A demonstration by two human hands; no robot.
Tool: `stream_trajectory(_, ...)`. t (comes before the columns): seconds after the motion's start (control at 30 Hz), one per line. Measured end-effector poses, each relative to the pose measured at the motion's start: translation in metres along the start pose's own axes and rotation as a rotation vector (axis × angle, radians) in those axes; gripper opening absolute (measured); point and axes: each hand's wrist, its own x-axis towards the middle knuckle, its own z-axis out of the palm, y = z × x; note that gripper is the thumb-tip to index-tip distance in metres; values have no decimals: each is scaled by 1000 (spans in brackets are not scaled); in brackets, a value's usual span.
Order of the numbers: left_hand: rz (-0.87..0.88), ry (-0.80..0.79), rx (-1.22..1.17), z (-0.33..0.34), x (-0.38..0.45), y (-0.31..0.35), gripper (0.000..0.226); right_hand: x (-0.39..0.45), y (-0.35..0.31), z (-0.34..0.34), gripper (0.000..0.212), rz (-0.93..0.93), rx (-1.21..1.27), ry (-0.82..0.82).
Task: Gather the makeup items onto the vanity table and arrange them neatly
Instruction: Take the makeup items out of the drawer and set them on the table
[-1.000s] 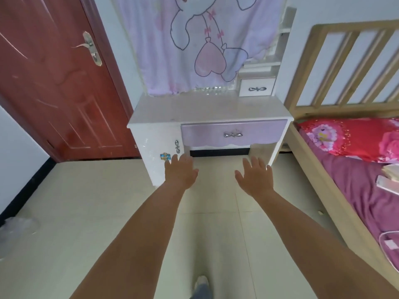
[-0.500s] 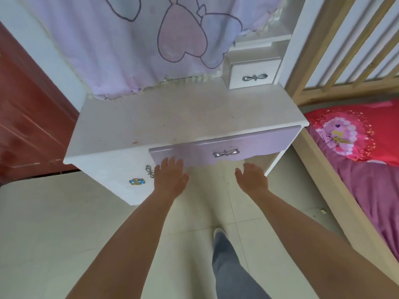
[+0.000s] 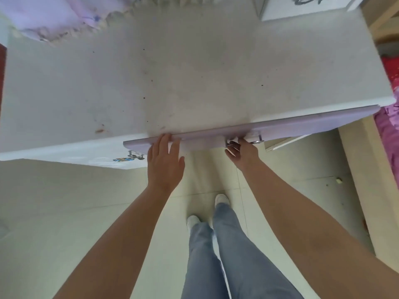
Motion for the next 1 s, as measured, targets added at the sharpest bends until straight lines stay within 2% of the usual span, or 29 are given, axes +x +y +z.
stream_trajectory(0.2, 67, 69, 78, 9, 2, -14, 45, 4, 8, -6, 14, -72, -39, 44)
stream_trajectory(0.3, 168, 82, 117, 7, -5, -17, 37, -5, 17, -18, 11, -62, -35, 78)
stream_trajectory(0.43, 296, -19, 98, -1, -18, -23, 19, -23, 36, -41, 12, -39, -55, 99)
stream_trajectory(0.57, 400, -88, 103, -3, -44, -18, 25, -38, 47, -66, 22, -1, -106, 100)
stream_trajectory(0.6, 403, -99, 100, -2, -49, -17, 25, -44, 47, -70, 19, -19, -225, 116)
stream_trajectory(0.67, 407, -114, 101, -1, -52, -16, 26, -57, 50, -79, 3, -207, -706, 201)
stream_trajectory(0.73, 425, -112, 97, -1, -52, -16, 28, -64, 54, -91, 22, -643, -1144, 321)
stream_trajectory(0.8, 437, -112, 96, 0, -52, -18, 30, -71, 53, -93, 27, -1155, -1394, 370)
stream_trajectory(0.83, 440, -113, 99, 2, -53, -19, 30, -72, 50, -91, 28, -1334, -1496, 389)
stream_trajectory(0.87, 437, -124, 96, 3, -54, -18, 30, -69, 44, -88, 28, -1424, -1608, 372)
stream_trajectory(0.9, 436, -129, 89, 5, -55, -19, 30, -67, 34, -83, 25, -1408, -1747, 308)
stream_trajectory(0.93, 432, -135, 84, 6, -55, -19, 30, -65, 24, -77, 21, -1315, -1924, 215)
stream_trajectory(1.0, 417, -144, 91, 8, -55, -19, 29, -57, 10, -72, 23, -1049, -2201, 21)
